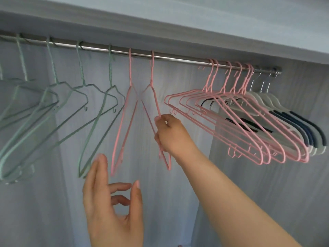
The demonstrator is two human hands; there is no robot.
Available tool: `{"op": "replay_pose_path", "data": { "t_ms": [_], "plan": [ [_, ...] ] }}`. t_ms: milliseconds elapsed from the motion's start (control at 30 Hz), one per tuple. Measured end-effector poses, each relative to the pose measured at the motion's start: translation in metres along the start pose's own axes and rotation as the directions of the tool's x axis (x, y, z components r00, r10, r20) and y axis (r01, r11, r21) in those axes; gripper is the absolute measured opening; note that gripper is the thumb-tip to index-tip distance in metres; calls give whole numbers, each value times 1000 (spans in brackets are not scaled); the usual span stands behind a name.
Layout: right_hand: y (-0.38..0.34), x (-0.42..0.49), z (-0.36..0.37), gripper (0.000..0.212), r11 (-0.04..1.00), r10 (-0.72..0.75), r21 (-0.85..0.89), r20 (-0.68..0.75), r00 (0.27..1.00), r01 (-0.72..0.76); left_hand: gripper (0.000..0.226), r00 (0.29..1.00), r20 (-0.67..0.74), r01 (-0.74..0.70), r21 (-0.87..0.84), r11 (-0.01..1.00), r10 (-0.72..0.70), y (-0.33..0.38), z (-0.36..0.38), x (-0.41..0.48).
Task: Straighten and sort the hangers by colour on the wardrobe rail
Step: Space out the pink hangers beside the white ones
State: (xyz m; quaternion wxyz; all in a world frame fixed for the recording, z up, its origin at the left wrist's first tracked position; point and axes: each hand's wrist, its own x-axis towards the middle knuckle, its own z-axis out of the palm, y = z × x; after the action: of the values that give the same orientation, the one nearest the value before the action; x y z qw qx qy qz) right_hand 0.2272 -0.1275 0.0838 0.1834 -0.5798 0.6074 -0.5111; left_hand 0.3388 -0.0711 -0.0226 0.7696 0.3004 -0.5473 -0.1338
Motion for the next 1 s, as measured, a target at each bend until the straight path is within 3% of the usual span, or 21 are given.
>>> {"op": "replay_pose_path", "data": {
  "t_ms": [100, 167, 233, 333, 400, 467, 567, 667, 733, 800, 933, 1000],
  "plan": [
    [3, -14, -35, 44, 974, -69, -217, 12, 998, 70, 39, 997, -7, -81, -68, 994, 81, 21, 18, -18],
    [12, -20, -73, 39, 884, -264, -429, -132, 956, 185, 26, 984, 108, -136, -63, 989, 142, 29, 35, -33],
    [20, -23, -113, 38, 779, -381, -603, -234, 895, 174, 21, 948, 275, -141, -78, 987, 158, 32, 57, -48],
    [39, -19, -157, 41, 653, -297, -757, -232, 926, 20, 42, 853, 522, 31, -64, 997, 7, 41, 97, -61],
    [52, -15, -165, 35, 580, -256, -815, -186, 949, -4, 57, 781, 622, 108, -50, 993, -54, 47, 125, -67],
    [64, -11, -165, 32, 513, -268, -858, -157, 950, 3, 56, 721, 687, 141, -21, 990, -89, 54, 152, -69],
    [76, -4, -163, 33, 438, -300, -899, -120, 946, 25, 44, 696, 697, 200, 44, 979, -173, 56, 180, -68],
    [78, -1, -160, 24, 550, -279, -832, -94, 956, 79, 27, 712, 665, 227, 87, 970, -226, 53, 186, -66],
    [76, -2, -153, 19, 708, -252, -691, -51, 966, 148, 18, 772, 600, 180, 113, 977, -212, 51, 179, -63],
    [75, -1, -142, 14, 795, -277, -569, -32, 960, 210, 14, 826, 524, 164, 128, 978, -207, 46, 169, -60],
    [71, 1, -117, 33, 859, -317, -429, -13, 948, 281, 17, 874, 452, 116, 162, 980, -178, 35, 149, -54],
    [68, 2, -105, 24, 877, -328, -376, -11, 945, 300, 18, 891, 423, 102, 170, 980, -166, 31, 139, -49]
  ]
}}
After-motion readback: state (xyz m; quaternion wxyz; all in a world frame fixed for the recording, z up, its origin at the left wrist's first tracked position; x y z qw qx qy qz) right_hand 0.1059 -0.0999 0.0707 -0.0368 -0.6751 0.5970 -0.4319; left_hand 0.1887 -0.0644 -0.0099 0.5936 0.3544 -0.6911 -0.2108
